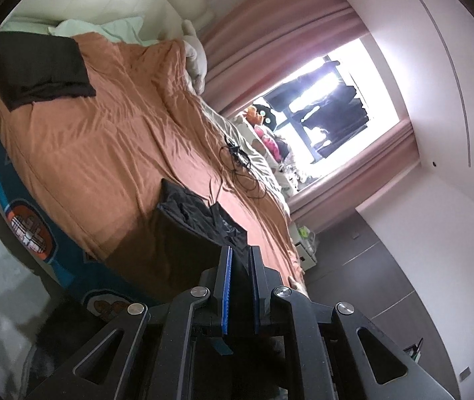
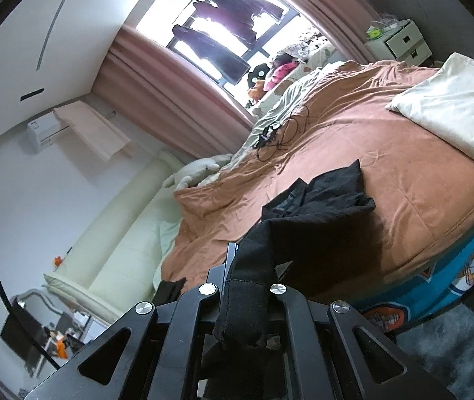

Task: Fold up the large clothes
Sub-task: 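Lift the gripped hem with both tools and fold it toward the collar, then lay the folded hem onto the shirt and open both tools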

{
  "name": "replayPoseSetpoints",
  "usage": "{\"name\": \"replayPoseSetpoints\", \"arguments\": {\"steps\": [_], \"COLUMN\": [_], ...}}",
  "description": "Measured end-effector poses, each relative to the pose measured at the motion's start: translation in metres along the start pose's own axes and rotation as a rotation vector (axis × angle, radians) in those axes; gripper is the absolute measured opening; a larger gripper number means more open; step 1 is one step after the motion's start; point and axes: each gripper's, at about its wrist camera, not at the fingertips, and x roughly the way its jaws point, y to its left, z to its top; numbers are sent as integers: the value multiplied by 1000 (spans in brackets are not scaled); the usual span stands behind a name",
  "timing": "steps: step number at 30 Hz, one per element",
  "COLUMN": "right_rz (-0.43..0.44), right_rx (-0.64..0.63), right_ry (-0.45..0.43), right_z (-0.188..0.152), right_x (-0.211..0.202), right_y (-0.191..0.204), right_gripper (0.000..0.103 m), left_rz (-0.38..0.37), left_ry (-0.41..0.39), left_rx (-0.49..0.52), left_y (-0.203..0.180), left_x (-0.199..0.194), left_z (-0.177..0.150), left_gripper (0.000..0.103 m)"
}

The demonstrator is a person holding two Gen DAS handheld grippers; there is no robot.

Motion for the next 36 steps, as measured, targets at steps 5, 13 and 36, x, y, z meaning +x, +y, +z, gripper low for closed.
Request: {"name": "replayPoseSetpoints", "arguments": {"steps": [5,13,36], "right_rz": [-6,-6,-13], "right_rx": [15,37,109], "right_ry": [-5,-36,-58], "right_z": [13,46,139], "right_x": [12,41,203], "right_y": [-6,-6,-30], "right_gripper": [4,5,5], "left_rz": [6,-1,181], "left_ry": [-4,-43,-36], "left_rx": [14,42,47], "left_y": [-6,-25,-15], "left_x": [11,37,219], "left_z": [10,38,127], "left_gripper": [10,10,0]}}
